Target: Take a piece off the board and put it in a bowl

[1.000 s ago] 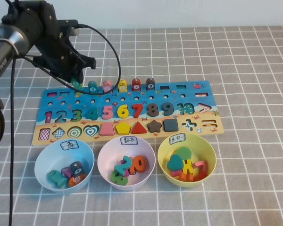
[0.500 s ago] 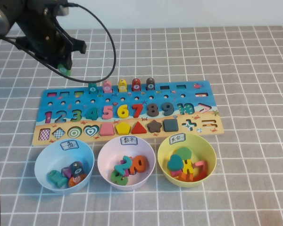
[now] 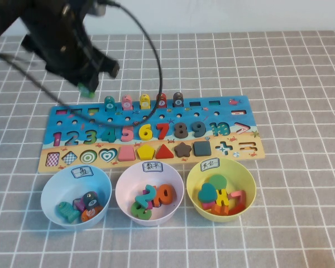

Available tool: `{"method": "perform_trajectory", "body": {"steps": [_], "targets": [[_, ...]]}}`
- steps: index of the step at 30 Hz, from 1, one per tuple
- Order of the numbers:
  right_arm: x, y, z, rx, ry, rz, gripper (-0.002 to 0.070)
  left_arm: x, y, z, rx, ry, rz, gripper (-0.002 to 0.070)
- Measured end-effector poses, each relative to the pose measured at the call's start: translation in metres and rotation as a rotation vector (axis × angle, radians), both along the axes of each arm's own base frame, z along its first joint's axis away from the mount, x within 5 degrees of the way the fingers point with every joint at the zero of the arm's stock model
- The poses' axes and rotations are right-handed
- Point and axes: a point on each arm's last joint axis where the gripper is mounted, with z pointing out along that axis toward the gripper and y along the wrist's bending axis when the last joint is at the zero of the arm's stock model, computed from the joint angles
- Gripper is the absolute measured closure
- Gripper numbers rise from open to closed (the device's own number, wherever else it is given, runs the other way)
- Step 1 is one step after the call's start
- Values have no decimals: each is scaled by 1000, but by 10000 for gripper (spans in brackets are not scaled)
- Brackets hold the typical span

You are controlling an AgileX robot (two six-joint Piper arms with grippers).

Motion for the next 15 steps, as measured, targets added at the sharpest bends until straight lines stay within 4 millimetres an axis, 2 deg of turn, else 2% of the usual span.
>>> {"method": "perform_trajectory", "body": {"steps": [8,12,15], "targets": [[0,0,0,0,0,0,694,-84,33,-13,40,115,26,482],[0,0,0,0,0,0,694,-122,48,-19,48,138,30,482],[0,0,0,0,0,0,694,-144,56,-31,57,158,28,482]]}}
